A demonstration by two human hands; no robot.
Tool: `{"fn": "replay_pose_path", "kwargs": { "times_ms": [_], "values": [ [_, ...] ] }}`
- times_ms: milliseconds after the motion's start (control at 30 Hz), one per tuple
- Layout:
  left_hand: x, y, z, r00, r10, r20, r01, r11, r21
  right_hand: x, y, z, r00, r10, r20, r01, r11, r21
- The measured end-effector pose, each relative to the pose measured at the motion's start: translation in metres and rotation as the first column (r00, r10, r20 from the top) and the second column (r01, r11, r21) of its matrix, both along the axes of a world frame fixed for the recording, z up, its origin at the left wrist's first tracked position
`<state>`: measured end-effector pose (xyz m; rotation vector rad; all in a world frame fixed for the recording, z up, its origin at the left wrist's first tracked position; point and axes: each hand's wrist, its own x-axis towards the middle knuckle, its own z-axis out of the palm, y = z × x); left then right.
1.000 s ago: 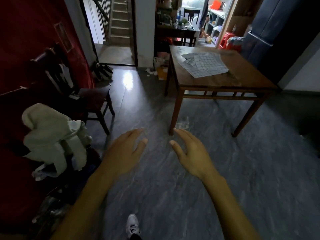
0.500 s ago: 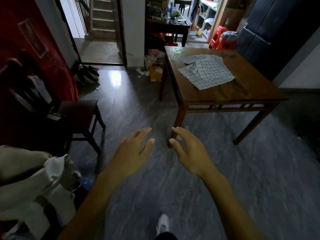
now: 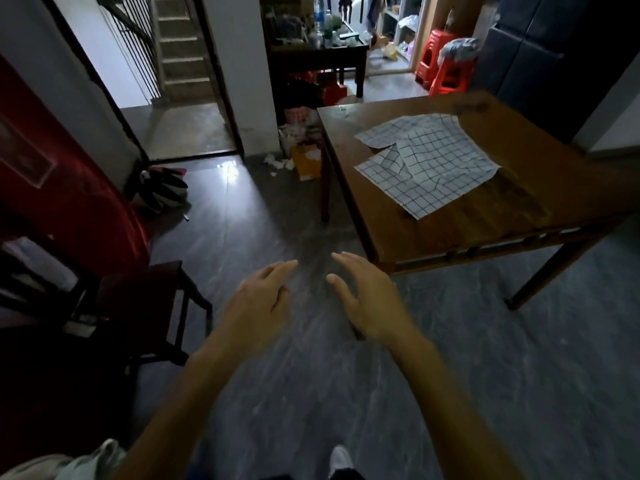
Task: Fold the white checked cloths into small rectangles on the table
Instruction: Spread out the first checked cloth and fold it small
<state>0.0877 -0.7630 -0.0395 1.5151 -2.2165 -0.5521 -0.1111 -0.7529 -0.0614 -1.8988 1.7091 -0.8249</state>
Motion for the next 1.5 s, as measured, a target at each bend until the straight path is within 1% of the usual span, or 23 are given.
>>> {"fn": "replay_pose_path", "kwargs": {
  "times_ms": [100, 267, 367, 533, 733, 800, 933, 1033, 1167, 1367, 1500],
  "values": [
    [0.007, -0.055, -0.001, 1.0, 0.008, -0.017, -0.008, 1.0, -0.004, 0.004, -0.052, 0.0, 1.0, 0.006, 0.001, -0.006, 1.0, 0.023],
    [0.024, -0.15, -0.014, 0.999, -0.013, -0.039, 0.014, 0.999, 0.033, 0.019, -0.139, -0.011, 0.998, -0.029, -0.057, 0.034, 0.997, 0.073],
    [0.043, -0.21, -0.024, 0.997, -0.053, -0.057, 0.055, 0.998, 0.021, 0.04, -0.191, -0.015, 0.995, -0.051, -0.091, 0.059, 0.995, 0.08],
    [0.089, -0.31, -0.022, 0.98, -0.139, -0.143, 0.147, 0.988, 0.047, 0.086, -0.27, -0.01, 0.982, -0.108, -0.153, 0.129, 0.983, 0.13],
    [0.104, -0.417, -0.005, 0.963, -0.262, -0.065, 0.261, 0.965, -0.028, 0.11, -0.348, 0.014, 0.96, -0.215, -0.181, 0.237, 0.965, 0.112],
    [0.098, -0.441, -0.005, 0.951, -0.303, -0.064, 0.301, 0.953, -0.037, 0.109, -0.366, 0.013, 0.949, -0.259, -0.182, 0.281, 0.953, 0.113],
    [0.073, -0.49, -0.019, 0.919, -0.387, -0.078, 0.387, 0.922, -0.016, 0.103, -0.404, 0.005, 0.939, -0.327, -0.102, 0.34, 0.926, 0.161],
    [0.044, -0.533, -0.03, 0.896, -0.44, -0.066, 0.442, 0.897, 0.015, 0.086, -0.434, -0.006, 0.919, -0.379, -0.103, 0.391, 0.909, 0.146],
    [-0.004, -0.582, -0.031, 0.854, -0.519, -0.031, 0.52, 0.851, 0.075, 0.045, -0.474, -0.019, 0.863, -0.495, -0.098, 0.504, 0.853, 0.132],
    [-0.068, -0.668, -0.034, 0.794, -0.607, 0.037, 0.595, 0.788, 0.159, -0.015, -0.54, -0.036, 0.787, -0.614, -0.062, 0.614, 0.768, 0.182],
    [-0.107, -0.723, -0.037, 0.756, -0.655, 0.02, 0.643, 0.747, 0.168, -0.043, -0.579, -0.038, 0.73, -0.681, -0.058, 0.678, 0.711, 0.188]
  ]
}}
